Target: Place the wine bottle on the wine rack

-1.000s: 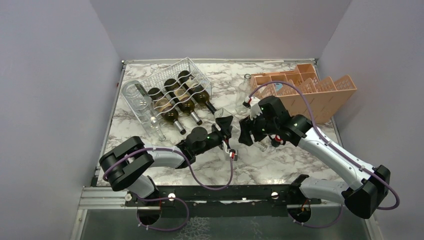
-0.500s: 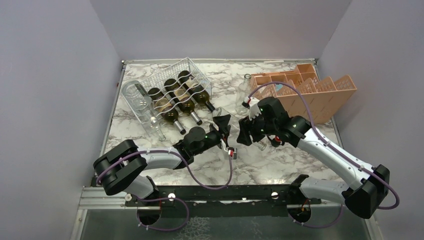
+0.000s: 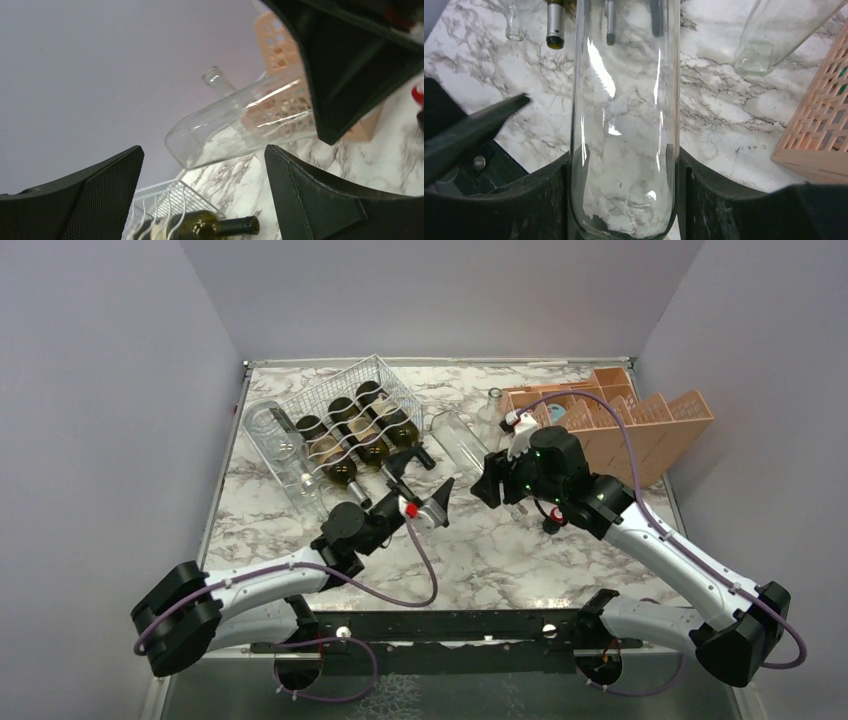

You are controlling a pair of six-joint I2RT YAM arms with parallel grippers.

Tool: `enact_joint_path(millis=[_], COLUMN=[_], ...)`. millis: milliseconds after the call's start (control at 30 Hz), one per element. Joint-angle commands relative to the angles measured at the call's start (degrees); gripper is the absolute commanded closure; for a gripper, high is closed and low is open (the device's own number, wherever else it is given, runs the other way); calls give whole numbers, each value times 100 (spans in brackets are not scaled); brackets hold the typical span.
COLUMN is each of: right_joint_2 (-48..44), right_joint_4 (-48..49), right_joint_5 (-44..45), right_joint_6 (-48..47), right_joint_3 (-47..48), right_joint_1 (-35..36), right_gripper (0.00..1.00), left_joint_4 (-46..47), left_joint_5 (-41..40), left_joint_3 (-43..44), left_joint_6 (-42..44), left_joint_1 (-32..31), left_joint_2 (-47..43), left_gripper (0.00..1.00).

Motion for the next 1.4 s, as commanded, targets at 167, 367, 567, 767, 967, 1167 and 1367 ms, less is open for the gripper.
enact_joint_path(millis=[167, 367, 567, 767, 967, 1167, 1367], right_joint_2=[382, 1111, 2154, 3696, 5215, 6186, 6862], right_joint_4=[1786, 2374, 3088, 3356, 3217, 3328, 2939], right_joint_5=[-213, -495, -177, 458, 801, 1178, 1350], right_joint_6=[376, 680, 857, 894, 966, 891, 905], right_joint_3=[161, 380, 808, 2099, 3628, 4576, 5650], right_joint_1=[2, 183, 732, 1361, 1625, 1740, 1776], right_gripper=[90, 91, 92, 92, 91, 90, 88], left_joint_4=[-1211, -2737, -4226, -5201, -5352, -5230, -5146], left_joint_5=[-2092, -3098, -3816, -4070, -4312, -4602, -4512], left_joint_3=[84, 1052, 2270, 2955, 3029, 2988, 3036], left_joint_6=[-3817, -4265, -4547, -4778, -4519, -4176, -4086], left_joint_1=[-30, -30, -30, -30, -30, -30, -29], left_joint_2=[-2185, -3050, -3107, -2995, -3041, -3160, -3220], left_gripper=[6, 4, 3, 2, 1, 1, 1])
